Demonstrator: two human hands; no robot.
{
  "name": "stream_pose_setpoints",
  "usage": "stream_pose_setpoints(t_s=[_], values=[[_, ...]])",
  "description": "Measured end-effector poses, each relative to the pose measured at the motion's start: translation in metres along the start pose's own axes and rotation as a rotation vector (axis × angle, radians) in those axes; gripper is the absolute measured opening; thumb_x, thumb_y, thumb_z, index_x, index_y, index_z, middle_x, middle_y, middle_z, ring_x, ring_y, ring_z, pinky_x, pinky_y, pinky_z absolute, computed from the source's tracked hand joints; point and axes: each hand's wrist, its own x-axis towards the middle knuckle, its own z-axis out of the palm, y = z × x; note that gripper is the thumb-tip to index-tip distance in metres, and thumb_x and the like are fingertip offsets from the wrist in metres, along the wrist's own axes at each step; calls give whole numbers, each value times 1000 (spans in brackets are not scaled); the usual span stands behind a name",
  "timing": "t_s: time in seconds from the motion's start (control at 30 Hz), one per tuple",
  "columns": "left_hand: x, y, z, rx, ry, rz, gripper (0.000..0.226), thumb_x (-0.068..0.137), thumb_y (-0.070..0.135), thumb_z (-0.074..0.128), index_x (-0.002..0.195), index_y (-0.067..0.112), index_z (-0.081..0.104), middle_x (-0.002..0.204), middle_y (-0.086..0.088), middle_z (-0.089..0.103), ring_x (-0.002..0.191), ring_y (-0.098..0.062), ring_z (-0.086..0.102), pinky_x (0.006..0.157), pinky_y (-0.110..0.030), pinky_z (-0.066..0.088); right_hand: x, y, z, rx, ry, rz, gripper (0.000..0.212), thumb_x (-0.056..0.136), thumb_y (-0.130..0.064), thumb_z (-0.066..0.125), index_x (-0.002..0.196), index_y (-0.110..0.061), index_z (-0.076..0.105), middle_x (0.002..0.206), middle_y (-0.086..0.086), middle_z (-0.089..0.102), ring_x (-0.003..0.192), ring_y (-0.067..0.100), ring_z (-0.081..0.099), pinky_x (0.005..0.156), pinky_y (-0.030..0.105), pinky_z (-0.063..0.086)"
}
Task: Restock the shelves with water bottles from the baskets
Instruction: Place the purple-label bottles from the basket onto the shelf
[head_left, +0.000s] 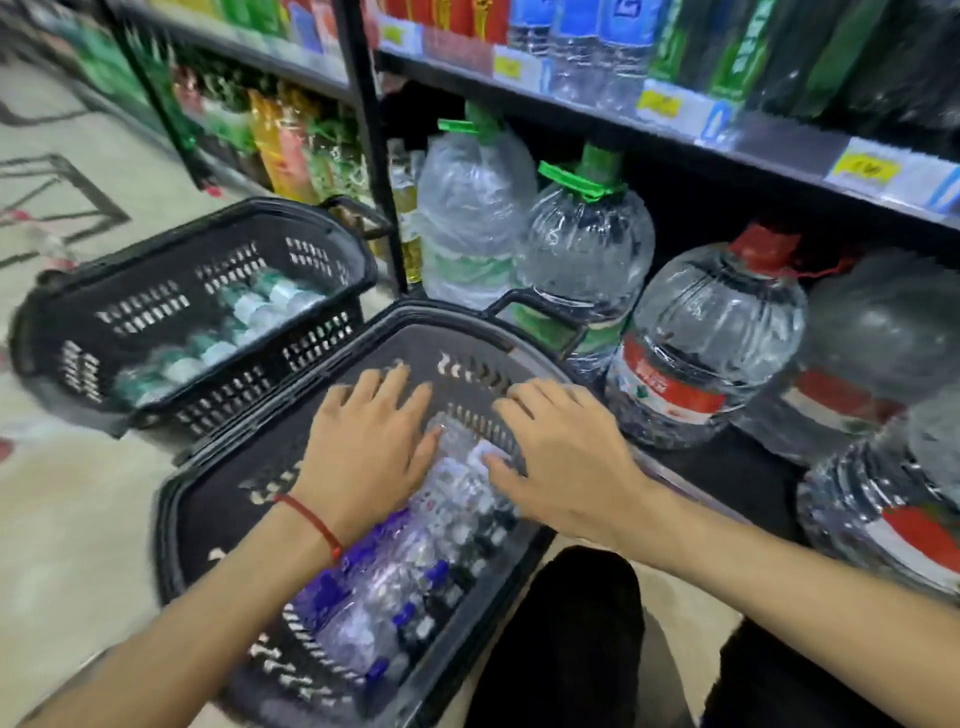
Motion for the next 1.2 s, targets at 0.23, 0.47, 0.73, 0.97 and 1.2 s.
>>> stream_pose_setpoints(t_s=[0.23, 0.47, 0.73, 0.97, 1.2], values=[[-44, -32, 43, -52, -20, -153, 44, 96, 43, 57, 130, 15, 60, 129, -9, 59, 113, -33, 57, 82, -47, 49, 43, -37, 35, -27, -135, -152, 62, 94, -58, 40, 129, -15, 66, 121, 4, 67, 117, 27, 60, 100, 44, 49], [-95, -49, 71, -64, -139, -296, 45, 98, 44, 54, 131, 15, 59, 132, -10, 58, 114, -33, 57, 85, -48, 50, 68, -64, 94, -28, -347, -305, 67, 94, -61, 28, 133, -17, 60, 130, 3, 60, 127, 27, 53, 112, 45, 35], [-116, -58, 89, -88, -204, -392, 45, 100, 47, 48, 135, 19, 55, 135, -7, 56, 118, -29, 55, 92, -48, 51, 102, -88, 182, 319, -836, -76, 89, 100, -67, 48, 165, -13, 21, 168, 14, 30, 151, 36, 37, 122, 53, 35], [-118, -61, 101, -66, -260, -354, 49, 98, 45, 49, 139, 18, 53, 136, -8, 55, 119, -29, 56, 93, -47, 51, 100, -78, 332, 725, -1019, 104, 122, 51, -104, 60, 146, -28, 51, 142, 1, 62, 124, 25, 63, 109, 50, 49], [-118, -68, 107, -32, -331, -261, 48, 94, 45, 55, 134, 19, 57, 130, -7, 59, 113, -27, 58, 86, -45, 52, 105, -85, 222, 456, -939, 104, 37, 98, -46, 67, 96, -10, 60, 81, 3, 56, 61, 14, 61, 60, 25, 53]])
